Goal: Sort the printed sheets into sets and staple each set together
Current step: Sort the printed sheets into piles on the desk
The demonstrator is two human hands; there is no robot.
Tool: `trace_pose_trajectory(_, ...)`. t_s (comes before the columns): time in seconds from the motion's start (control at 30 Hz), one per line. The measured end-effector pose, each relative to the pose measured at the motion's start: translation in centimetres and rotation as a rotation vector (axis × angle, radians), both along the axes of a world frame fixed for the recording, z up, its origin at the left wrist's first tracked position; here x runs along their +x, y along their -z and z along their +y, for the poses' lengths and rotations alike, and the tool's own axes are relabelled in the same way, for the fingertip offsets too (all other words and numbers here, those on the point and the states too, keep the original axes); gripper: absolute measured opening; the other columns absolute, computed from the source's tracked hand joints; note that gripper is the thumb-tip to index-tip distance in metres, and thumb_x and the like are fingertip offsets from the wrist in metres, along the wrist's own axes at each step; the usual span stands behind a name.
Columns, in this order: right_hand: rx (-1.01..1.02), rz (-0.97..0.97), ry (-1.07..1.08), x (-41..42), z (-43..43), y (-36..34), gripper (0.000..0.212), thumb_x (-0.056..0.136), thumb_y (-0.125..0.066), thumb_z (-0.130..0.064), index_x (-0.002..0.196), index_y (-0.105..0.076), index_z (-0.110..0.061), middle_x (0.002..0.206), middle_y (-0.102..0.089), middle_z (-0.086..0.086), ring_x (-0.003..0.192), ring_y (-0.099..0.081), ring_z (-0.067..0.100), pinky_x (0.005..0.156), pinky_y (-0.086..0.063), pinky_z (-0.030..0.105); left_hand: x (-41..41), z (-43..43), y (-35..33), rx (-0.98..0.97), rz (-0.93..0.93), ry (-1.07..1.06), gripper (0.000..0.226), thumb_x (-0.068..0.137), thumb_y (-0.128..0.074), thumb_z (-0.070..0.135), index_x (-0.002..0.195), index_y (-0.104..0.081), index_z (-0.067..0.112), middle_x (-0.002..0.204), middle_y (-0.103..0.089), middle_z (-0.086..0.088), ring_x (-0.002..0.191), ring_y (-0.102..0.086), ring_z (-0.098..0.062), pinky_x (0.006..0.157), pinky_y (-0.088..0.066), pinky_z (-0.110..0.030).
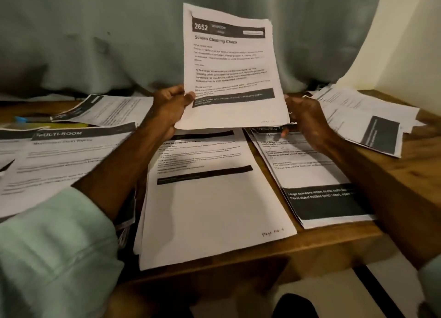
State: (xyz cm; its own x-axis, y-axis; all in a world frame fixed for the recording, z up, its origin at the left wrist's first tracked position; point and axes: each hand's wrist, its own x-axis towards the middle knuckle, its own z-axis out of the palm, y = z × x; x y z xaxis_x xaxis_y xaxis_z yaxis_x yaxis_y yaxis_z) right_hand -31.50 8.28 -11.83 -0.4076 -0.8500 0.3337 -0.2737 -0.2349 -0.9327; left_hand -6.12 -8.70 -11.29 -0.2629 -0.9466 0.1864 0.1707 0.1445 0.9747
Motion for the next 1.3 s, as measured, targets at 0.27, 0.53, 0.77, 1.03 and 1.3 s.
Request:
trace_pose_trajectory(0.27,0.044,0.183,-0.085,-0.4,-0.2,0.9,0.024,0.103,-0.057,-0.015,0.124,-0.067,-0.011,0.105,-0.078,0.005,0.081,-0.076,0.028,0.055,-0.061,0.030,0.2,-0.3,0.3,0.021,-0.022,-0.100,0.025,0.098,-0.067,0.007,0.122,-0.072,0.010,0.104,-0.074,0.004,0.090,-0.076,-0.019,0.076,-0.064,-0.033)
trace_pose_trajectory(0.53,0.173,0.460,-0.093,1.9,-3.1,-1.5,0.016,0.094,-0.069,-0.002,0.106,-0.076,-0.010,0.102,-0.078,0.005,0.092,-0.076,0.019,0.076,-0.064,0.035,1.5,-1.0,0.8,0.110,0.025,-0.254,0.024,0.098,-0.067,0.012,0.122,-0.071,0.015,0.106,-0.072,0.005,0.082,-0.073,-0.012,0.059,-0.060,-0.024)
trace_pose_trajectory(0.77,0.286,0.717,-0.009,4.3,-5.8,0.8,0.028,0.094,-0.070,-0.009,0.122,-0.069,-0.014,0.120,-0.068,-0.004,0.109,-0.063,0.016,0.089,-0.053,0.026,1.9,-1.8,1.4,0.135,0.010,-0.292,0.022,0.097,-0.068,0.014,0.119,-0.073,0.015,0.116,-0.075,-0.001,0.085,-0.074,-0.016,0.066,-0.063,-0.030)
trace_pose_trajectory(1.03,0.253,0.512,-0.116,4.7,-6.1,2.1,0.028,0.103,-0.055,-0.003,0.129,-0.065,-0.008,0.119,-0.069,-0.007,0.106,-0.065,0.003,0.077,-0.051,0.008,1.9,-2.6,2.2,0.153,0.022,-0.294,0.024,0.098,-0.067,0.014,0.122,-0.072,0.017,0.121,-0.074,-0.003,0.086,-0.073,-0.015,0.066,-0.063,-0.028)
trace_pose_trajectory(1.3,0.031,-0.124,0.022,3.7,-5.9,0.4,0.035,0.109,-0.042,-0.029,0.127,-0.065,-0.010,0.116,-0.074,0.010,0.103,-0.072,0.025,0.086,-0.059,0.042,2.7,-2.1,0.6,0.101,-0.059,-0.086,0.016,0.098,-0.066,0.013,0.112,-0.073,0.016,0.095,-0.076,0.005,0.072,-0.075,-0.013,0.057,-0.059,-0.024)
